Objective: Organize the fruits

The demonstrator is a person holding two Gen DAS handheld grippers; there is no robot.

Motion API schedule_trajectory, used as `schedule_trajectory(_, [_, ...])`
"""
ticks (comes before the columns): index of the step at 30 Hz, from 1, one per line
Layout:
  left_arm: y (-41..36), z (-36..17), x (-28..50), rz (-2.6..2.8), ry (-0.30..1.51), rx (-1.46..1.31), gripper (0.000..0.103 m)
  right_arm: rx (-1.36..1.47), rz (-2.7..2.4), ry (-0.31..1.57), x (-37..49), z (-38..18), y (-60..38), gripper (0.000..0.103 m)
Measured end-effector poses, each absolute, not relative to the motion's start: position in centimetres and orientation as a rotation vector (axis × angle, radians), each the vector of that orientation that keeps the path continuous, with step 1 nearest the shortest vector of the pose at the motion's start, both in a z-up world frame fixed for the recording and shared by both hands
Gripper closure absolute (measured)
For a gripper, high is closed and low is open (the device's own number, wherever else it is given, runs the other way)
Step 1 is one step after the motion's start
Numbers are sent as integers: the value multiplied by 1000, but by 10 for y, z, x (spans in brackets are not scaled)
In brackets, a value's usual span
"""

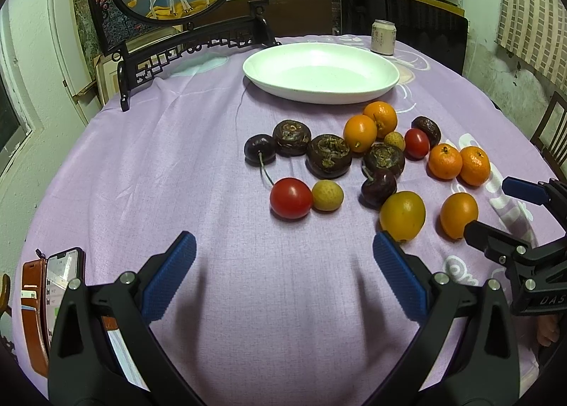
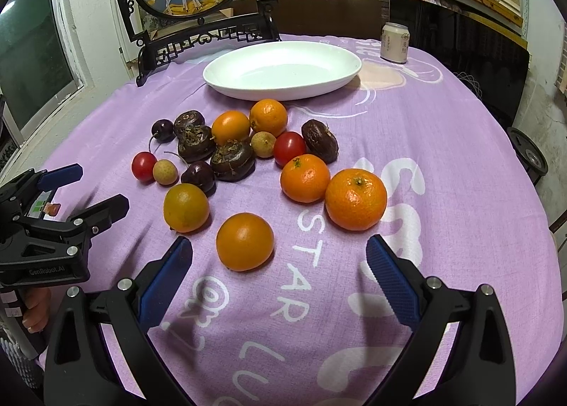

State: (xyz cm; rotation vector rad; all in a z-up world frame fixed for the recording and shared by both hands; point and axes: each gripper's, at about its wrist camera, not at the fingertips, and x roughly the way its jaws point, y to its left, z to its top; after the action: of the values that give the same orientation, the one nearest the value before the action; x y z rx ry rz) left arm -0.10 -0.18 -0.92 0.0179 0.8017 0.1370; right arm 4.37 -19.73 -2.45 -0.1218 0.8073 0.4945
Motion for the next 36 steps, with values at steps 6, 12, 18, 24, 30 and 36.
schedule_trajectory(6, [-1, -11, 0, 139, 805, 20, 2, -123, 494, 812, 44, -24, -196, 4])
schedule_trajectory(12, [-1, -11, -1, 139, 807, 22, 2, -124, 494, 813, 44, -24, -195, 4])
schedule_trajectory(18, [-2, -11, -1, 139, 807, 22, 2, -124, 494, 813, 44, -24, -195, 4])
schedule_trajectory(24, [-2, -11, -1, 139, 809, 24, 2, -124, 494, 815, 45, -24, -195, 4])
schedule_trajectory(30, [-2, -12, -1, 140, 812, 25, 2, -123, 503, 824, 44, -27, -193, 4])
schedule_trajectory(36, [-1, -16, 3, 146, 837, 28, 2, -117, 527, 846, 46, -28, -190, 17])
